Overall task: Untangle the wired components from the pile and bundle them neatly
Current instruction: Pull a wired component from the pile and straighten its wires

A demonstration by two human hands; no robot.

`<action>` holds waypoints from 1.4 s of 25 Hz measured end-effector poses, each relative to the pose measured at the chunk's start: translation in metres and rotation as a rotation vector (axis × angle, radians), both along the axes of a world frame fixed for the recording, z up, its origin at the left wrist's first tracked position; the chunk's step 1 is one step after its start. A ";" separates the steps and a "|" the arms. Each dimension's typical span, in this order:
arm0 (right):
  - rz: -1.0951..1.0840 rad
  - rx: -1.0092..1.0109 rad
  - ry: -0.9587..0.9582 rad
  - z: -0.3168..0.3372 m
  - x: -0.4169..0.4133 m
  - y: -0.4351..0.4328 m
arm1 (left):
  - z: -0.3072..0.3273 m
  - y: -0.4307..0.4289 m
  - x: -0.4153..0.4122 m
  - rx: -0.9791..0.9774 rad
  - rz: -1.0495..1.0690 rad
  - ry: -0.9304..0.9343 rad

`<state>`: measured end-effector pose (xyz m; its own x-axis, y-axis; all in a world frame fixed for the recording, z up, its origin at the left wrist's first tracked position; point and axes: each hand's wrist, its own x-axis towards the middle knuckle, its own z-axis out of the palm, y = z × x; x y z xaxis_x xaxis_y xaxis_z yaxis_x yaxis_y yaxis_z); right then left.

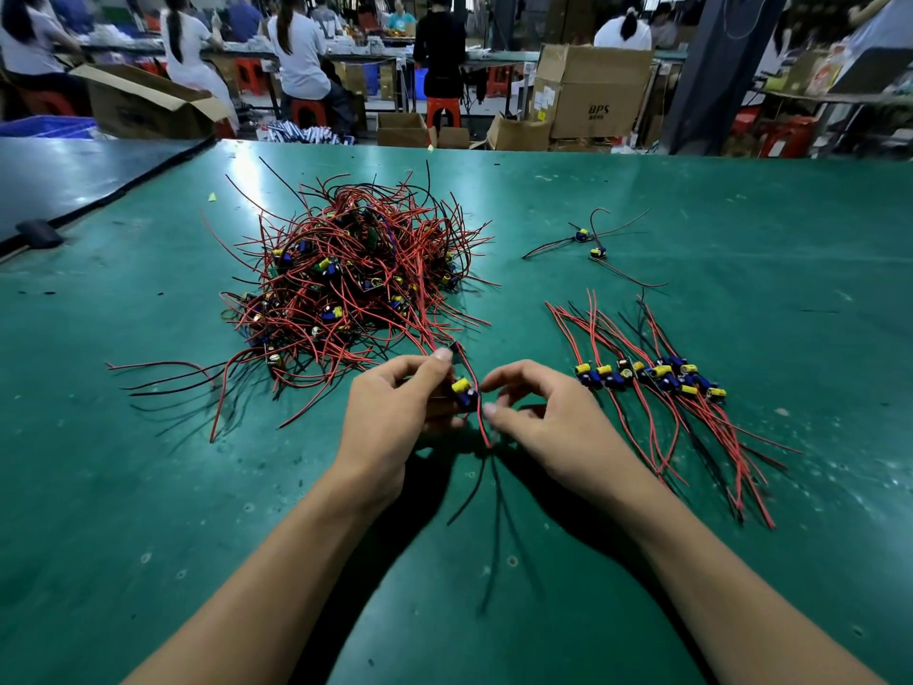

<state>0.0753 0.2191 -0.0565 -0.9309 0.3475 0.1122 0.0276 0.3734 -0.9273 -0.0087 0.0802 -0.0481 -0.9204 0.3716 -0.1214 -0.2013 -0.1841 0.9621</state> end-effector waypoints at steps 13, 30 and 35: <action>-0.146 -0.682 0.169 0.011 -0.003 -0.005 | 0.008 -0.003 0.001 0.313 -0.283 -0.193; -0.005 -0.729 -0.007 0.016 0.000 0.005 | 0.001 -0.001 0.005 0.131 -0.444 -0.138; -0.063 -0.707 0.045 0.016 -0.001 0.006 | 0.001 0.000 0.008 0.149 -0.434 -0.141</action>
<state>0.0741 0.2248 -0.0407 -0.9064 0.4042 -0.1225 -0.0144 -0.3194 -0.9475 -0.0004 0.0802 -0.0467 -0.6546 0.7410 -0.1499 -0.4163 -0.1877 0.8896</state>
